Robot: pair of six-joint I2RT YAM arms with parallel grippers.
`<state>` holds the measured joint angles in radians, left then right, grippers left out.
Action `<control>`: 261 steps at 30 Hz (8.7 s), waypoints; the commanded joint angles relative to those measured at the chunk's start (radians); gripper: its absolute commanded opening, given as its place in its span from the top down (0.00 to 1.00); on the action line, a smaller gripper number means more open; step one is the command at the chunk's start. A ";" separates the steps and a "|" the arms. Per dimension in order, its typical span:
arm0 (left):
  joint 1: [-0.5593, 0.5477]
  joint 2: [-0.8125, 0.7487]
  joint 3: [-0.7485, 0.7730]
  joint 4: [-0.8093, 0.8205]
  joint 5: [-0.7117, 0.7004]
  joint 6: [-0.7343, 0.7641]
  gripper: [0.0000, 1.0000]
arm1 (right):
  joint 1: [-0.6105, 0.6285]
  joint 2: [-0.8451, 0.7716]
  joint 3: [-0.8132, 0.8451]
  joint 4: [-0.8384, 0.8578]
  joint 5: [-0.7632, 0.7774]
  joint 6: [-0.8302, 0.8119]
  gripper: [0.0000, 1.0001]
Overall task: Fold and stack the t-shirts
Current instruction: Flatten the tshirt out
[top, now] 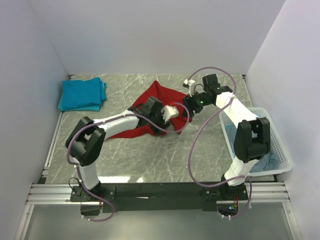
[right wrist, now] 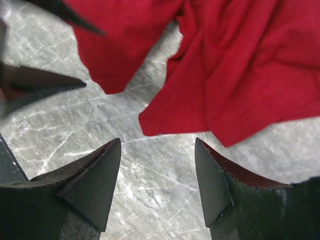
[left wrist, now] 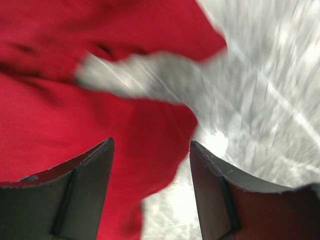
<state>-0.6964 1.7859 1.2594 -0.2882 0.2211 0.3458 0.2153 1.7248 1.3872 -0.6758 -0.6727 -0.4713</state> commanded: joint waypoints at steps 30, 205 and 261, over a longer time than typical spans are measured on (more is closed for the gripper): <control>0.034 -0.213 -0.288 0.261 -0.118 -0.195 1.00 | 0.059 0.203 0.062 -0.033 0.073 0.195 0.39; 0.271 -0.703 -0.463 -0.074 -0.120 -0.505 0.16 | -0.040 0.291 0.283 -0.053 0.521 -0.320 0.30; 0.278 -0.935 -0.525 0.003 -0.312 -0.492 0.16 | 0.093 -0.114 -0.102 -0.036 0.120 0.121 0.50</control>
<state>-0.4217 0.8444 0.7254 -0.3325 -0.1535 -0.1680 0.3088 1.5188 1.2655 -0.8585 -0.6910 -0.5587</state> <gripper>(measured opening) 0.845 0.509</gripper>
